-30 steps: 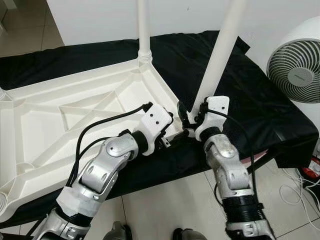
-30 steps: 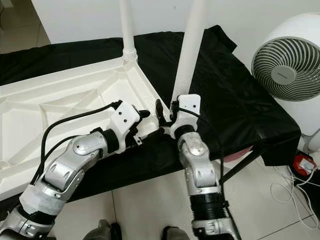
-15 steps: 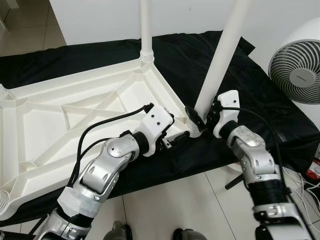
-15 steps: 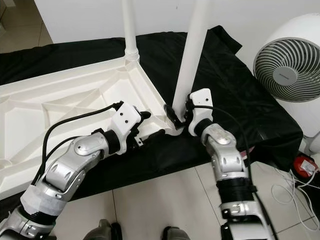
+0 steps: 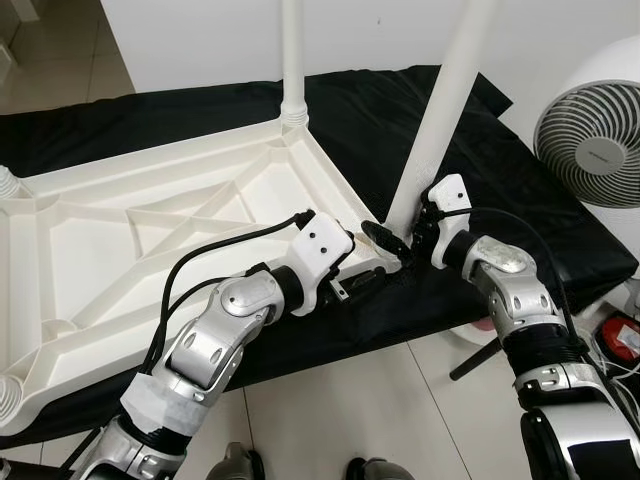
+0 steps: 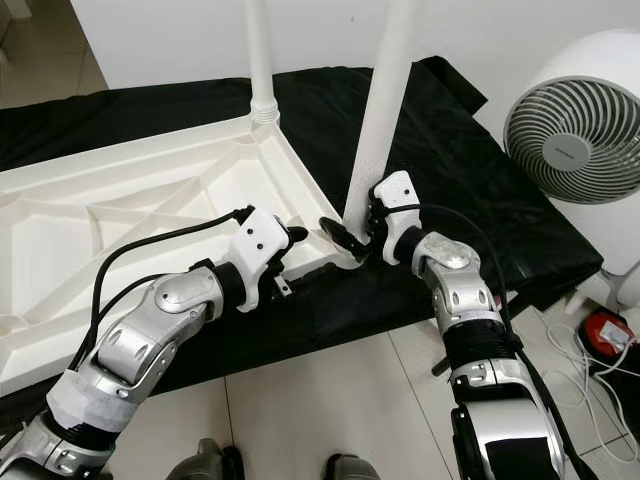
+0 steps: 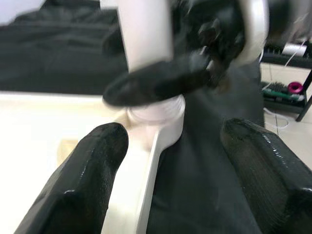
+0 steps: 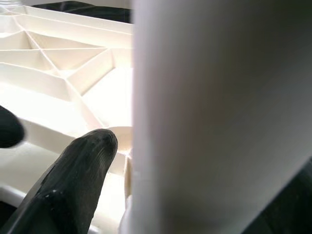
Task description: Building children table
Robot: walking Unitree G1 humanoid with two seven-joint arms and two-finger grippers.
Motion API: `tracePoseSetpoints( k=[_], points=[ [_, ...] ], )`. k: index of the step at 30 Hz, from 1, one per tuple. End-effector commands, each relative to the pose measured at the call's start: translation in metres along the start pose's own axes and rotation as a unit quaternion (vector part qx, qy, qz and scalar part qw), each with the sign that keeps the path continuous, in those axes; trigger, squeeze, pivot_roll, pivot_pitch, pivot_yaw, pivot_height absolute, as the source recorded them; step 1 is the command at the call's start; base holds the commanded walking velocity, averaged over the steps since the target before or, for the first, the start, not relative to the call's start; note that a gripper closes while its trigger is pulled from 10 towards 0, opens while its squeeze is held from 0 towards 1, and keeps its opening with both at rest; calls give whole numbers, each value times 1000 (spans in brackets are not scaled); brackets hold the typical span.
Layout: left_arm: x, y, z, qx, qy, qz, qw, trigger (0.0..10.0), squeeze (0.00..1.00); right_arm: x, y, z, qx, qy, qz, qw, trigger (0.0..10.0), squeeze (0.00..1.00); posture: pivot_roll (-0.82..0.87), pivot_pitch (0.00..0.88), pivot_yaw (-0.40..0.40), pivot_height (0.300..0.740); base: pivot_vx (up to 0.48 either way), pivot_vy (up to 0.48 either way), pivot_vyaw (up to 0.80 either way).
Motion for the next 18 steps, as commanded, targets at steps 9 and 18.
tracePoseSetpoints(
  k=[9,18],
  points=[
    [-1,-3,5,0,34,11,999,10000,0,-7,3,5,7,13,-2,1000,0,0,-74,84,13,740,0,0,0],
    [-3,-9,0,25,54,33,998,10000,0,-12,6,15,-39,-4,-1,999,0,0,-68,92,10,740,0,0,0]
  ],
)
Point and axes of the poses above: a point about 5 cm out from each wrist's last joint towards the gripper, its own y axis pointing back from the gripper into the wrist, its own x axis along the axis of the wrist's last joint, z = x × y, the point moved 5 cm from there along -y, pointing out of the wrist towards the gripper, and after that the axes turned 9 degrees about y, right-handed, at the moved point
